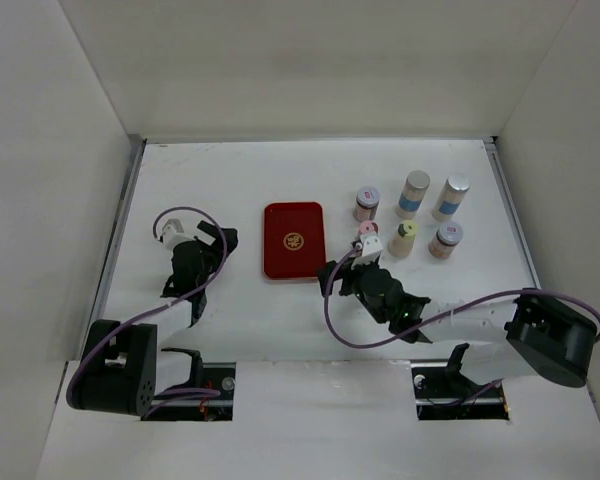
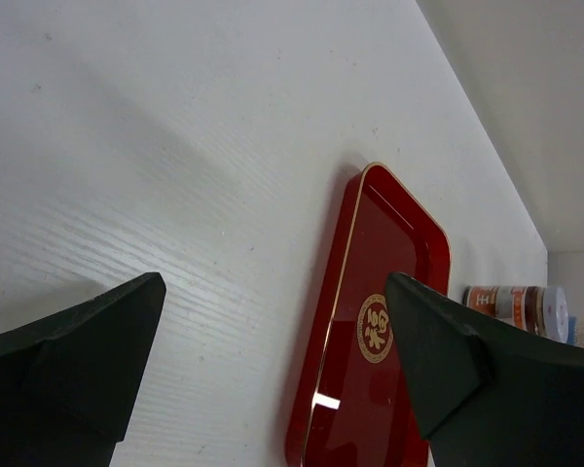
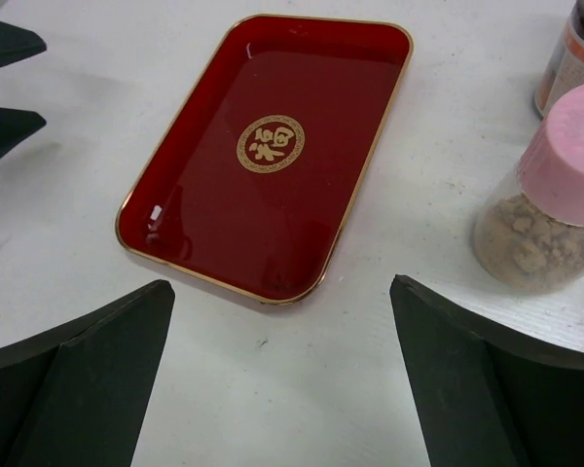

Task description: Organize the condiment bottles

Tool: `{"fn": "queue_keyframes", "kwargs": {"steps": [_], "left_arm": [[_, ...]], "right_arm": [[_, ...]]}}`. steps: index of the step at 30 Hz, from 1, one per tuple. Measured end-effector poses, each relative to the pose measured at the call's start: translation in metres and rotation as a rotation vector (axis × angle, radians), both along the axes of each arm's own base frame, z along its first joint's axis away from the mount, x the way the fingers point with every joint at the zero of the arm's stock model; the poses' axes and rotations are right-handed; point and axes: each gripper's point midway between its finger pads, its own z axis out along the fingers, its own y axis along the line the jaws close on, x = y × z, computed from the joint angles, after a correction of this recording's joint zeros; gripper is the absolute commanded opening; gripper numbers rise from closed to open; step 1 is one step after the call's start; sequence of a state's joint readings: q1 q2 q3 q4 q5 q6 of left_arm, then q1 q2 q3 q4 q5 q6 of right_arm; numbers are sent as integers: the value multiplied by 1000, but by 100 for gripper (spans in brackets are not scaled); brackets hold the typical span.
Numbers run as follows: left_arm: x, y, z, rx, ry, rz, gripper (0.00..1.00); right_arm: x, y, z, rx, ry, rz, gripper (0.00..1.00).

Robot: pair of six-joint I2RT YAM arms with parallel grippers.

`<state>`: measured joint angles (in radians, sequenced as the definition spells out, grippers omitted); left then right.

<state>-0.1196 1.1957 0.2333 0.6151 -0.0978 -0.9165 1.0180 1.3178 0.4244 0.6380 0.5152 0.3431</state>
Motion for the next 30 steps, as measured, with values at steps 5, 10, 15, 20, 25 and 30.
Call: {"fn": "queue_keyframes", "kwargs": {"steps": [5, 10, 15, 20, 25, 30], "left_arm": [[6, -2, 7, 1, 1, -2, 100], [15, -6, 20, 4, -22, -2, 100], [22, -12, 20, 12, -13, -11, 100], [21, -16, 15, 20, 0, -20, 100], [12, -19, 22, 19, -41, -30, 100], [-8, -25, 27, 16, -86, -53, 100]], "right_arm": [[-9, 7, -4, -9, 22, 25, 100], [-22, 24, -2, -24, 34, 75, 100], [-35, 35, 0, -27, 26, 121, 100], [-41, 33, 21, 32, -17, 141, 30], [-43, 32, 41, 113, -25, 140, 7], [-29, 30, 57, 80, 3, 80, 10]]}}
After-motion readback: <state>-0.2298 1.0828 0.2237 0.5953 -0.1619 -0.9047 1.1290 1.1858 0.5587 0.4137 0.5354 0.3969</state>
